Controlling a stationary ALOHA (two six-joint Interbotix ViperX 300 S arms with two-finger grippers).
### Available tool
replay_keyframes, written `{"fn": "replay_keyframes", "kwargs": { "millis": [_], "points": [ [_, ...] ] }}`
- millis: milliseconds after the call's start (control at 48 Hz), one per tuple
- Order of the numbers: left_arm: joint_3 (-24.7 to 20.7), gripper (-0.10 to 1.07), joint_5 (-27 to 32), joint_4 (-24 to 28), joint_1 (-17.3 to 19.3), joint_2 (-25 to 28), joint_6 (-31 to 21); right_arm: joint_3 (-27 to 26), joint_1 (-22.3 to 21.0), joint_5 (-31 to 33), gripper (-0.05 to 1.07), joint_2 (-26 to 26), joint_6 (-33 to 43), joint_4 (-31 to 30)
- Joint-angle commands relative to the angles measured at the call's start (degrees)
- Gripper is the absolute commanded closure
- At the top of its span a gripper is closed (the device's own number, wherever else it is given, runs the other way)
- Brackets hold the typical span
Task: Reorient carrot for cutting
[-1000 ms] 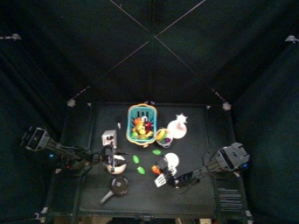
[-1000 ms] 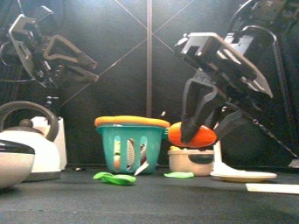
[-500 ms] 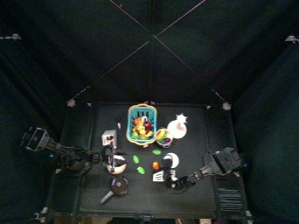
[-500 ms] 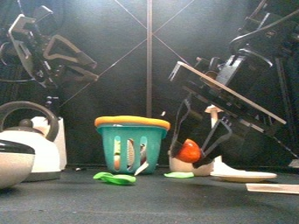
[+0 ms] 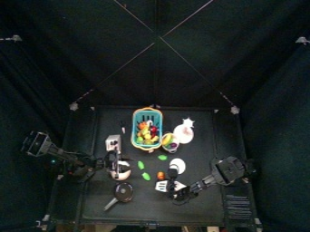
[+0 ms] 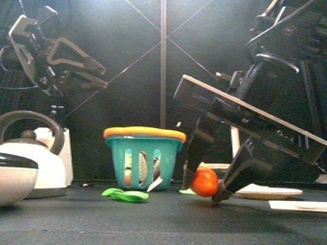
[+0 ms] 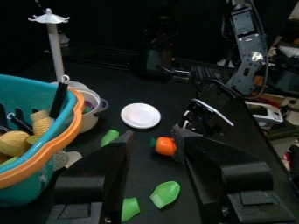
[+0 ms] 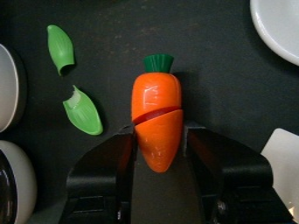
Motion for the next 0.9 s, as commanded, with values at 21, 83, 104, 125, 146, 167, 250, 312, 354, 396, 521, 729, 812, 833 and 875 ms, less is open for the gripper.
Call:
{"fn": "replay_keyframes", "kwargs": {
  "millis": [21,83,104,125,146,167,250,312,354,396,521,729,812,833,875],
  "points": [
    [-0.7,0.17,-0.26,0.09,-0.18,-0.18,0.0,-0.44,-0.09,-0.26,0.3,-0.26,0.18,0.35],
    [-0.7,0.17,-0.26,0.09,-0.18,-0.26,0.0,-0.26,-0.18,-0.26,0.25,-0.26,0.18,0.35],
    [-0.7,0.17,-0.18,0.09,-0.18,-0.18,0.0,-0.18,-0.18,-0.26,0.23,-0.26,0.18,0.35],
    [-0.7,0.17,-0.18,0.09,-0.18,-0.18,0.0,-0.18,-0.18,-0.26,0.21,-0.26,0.09,0.35],
    [-0.7,0.17,-0.18,0.09,-0.26,-0.18,0.0,-0.09,-0.18,-0.26,0.19,-0.26,0.09,0.44],
    [-0.7,0.17,-0.18,0.09,-0.26,-0.18,0.0,-0.09,-0.18,-0.26,0.17,-0.26,0.09,0.53],
    [-0.7,0.17,-0.18,0.09,-0.26,-0.18,0.0,-0.09,-0.09,-0.26,0.11,-0.26,0.0,0.62],
    [-0.79,0.17,-0.26,0.09,-0.35,-0.18,0.0,-0.26,-0.09,-0.26,0.08,-0.35,0.0,0.62],
    [-0.79,0.17,-0.26,0.09,-0.35,-0.18,0.0,-0.44,-0.09,-0.09,0.06,-0.44,0.0,0.35],
    [-0.79,0.17,-0.26,0.09,-0.35,-0.18,0.0,-0.62,-0.09,0.0,0.06,-0.62,-0.09,0.35],
    [-0.79,0.17,-0.26,0.09,-0.35,-0.18,0.0,-0.44,-0.09,0.53,0.06,-1.14,-0.26,0.35],
    [-0.7,0.17,-0.26,0.09,-0.35,-0.18,0.0,0.35,0.09,1.05,0.06,-2.37,-0.53,0.35],
    [-0.7,0.17,-0.18,0.09,-0.44,-0.18,0.0,0.7,0.09,1.49,0.06,-2.99,-0.7,0.26],
    [-0.7,0.17,-0.18,0.09,-0.44,-0.18,0.0,0.7,0.18,1.58,0.06,-3.16,-0.79,0.18],
    [-0.7,0.17,-0.18,0.09,-0.44,-0.18,0.0,0.79,0.09,2.02,0.06,-3.34,-0.79,-0.09]
  ]
}}
